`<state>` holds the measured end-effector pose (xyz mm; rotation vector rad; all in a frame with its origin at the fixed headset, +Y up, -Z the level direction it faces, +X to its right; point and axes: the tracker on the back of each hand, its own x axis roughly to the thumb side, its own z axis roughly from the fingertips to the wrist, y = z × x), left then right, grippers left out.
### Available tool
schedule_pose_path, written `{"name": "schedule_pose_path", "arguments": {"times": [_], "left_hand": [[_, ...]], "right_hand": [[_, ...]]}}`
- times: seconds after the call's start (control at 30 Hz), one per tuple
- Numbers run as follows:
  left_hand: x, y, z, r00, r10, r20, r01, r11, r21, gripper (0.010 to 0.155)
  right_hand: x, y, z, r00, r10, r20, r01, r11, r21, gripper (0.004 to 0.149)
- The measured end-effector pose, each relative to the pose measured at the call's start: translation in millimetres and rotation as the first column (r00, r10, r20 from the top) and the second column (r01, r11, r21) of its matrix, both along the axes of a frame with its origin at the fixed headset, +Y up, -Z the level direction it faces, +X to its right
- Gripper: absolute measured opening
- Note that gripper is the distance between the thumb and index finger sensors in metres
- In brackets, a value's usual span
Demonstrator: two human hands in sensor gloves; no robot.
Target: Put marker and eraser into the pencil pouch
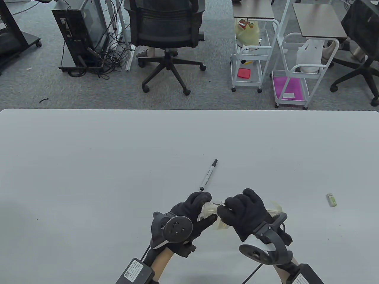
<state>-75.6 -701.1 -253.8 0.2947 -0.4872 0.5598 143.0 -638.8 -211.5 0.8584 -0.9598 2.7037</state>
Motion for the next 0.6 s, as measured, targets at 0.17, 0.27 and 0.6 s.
{"name": "schedule_pose_path", "arguments": {"times": [0.17,0.27,0.6], "left_hand": [[-14.0,-2.2,-8.0,0.998,0.065,-0.024,-0.066,0.997,-0.040,0.068],[-23.9,-4.3,-13.2,0.992,0.122,-0.028,-0.124,0.990,-0.062,0.069],[-46.8,-6.7,-23.6,0.975,0.214,-0.053,-0.218,0.972,-0.086,0.069]], "right_hand": [[26.3,-1.1,-14.8,0.996,-0.049,0.073,0.053,0.997,-0.051,0.035],[44.8,-1.5,-23.3,0.989,-0.089,0.117,0.098,0.992,-0.077,0.035],[110.1,0.4,-39.0,0.939,-0.234,0.252,0.269,0.956,-0.114,0.035]]}}
